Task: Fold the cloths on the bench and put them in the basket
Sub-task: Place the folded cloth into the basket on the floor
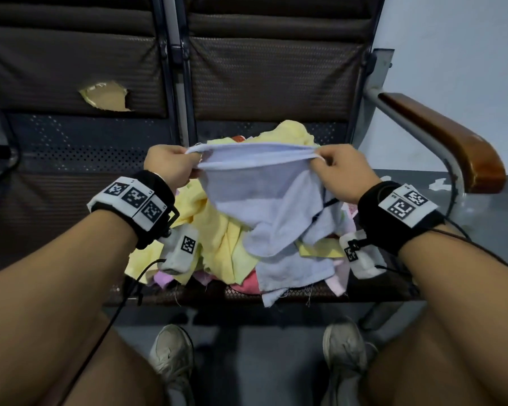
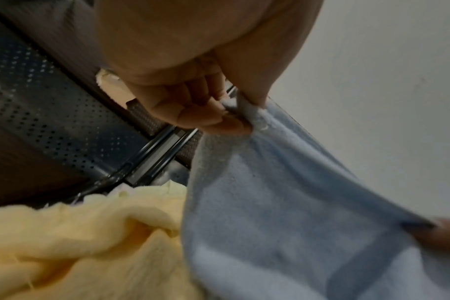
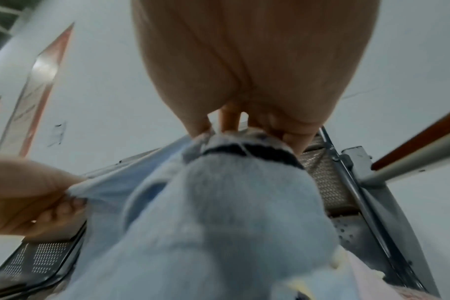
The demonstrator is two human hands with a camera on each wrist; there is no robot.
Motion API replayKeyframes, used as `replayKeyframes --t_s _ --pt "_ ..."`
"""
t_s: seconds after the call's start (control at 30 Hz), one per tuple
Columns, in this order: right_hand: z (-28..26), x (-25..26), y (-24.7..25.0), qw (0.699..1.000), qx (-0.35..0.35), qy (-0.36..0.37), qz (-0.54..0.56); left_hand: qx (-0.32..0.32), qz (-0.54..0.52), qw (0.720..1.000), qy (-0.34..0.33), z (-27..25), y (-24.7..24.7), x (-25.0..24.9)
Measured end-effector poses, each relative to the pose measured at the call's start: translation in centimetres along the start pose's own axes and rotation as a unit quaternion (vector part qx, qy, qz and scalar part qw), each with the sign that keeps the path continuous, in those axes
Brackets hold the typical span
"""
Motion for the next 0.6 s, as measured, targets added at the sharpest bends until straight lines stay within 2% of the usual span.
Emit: replayKeyframes --t_s 0.07,0.2,0.3,0.4,0.43,0.53,0.6 --pt "-0.1 -0.2 0.2 1.0 0.008 0.016 0.017 -0.012 0.003 1.0 0.0 0.1 0.2 -0.2" --pt "-1.6 -0.9 -4.1 0.981 0.174 0.032 -0.081 -0.041 -0.046 0.997 0.045 0.3 0.2 0.6" --pt "-1.9 -1.9 -4.7 0.973 0.196 0.021 -0.119 -0.045 -0.076 0.995 0.05 0.4 0.4 0.6" --pt "-1.7 -2.5 -3.3 0.976 0.151 0.017 -0.154 -0.04 -0.106 0.993 0.045 0.3 0.7 0.6" --pt "-1.6 -2.6 -2.4 0.982 0.122 0.019 -0.142 -0.039 -0.097 0.994 0.032 0.4 0.7 0.7" --pt "-1.0 -2.5 1.1 0.998 0.005 0.02 -0.066 -0.037 -0.093 0.993 0.055 -0.8 0.6 1.0" --pt "-0.8 -2.9 2.8 0.999 -0.048 0.01 -0.017 -0.035 -0.095 0.993 0.068 -1.1 0.4 1.1"
Point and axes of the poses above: each hand's wrist, its own z-axis towards the middle knuckle, its own y-axis out of the back of the hand, x = y × z, the point moved 10 cm from there along z, towards the middle knuckle, and after that the axes turned 12 degrees about -y, right-handed, at the moved point
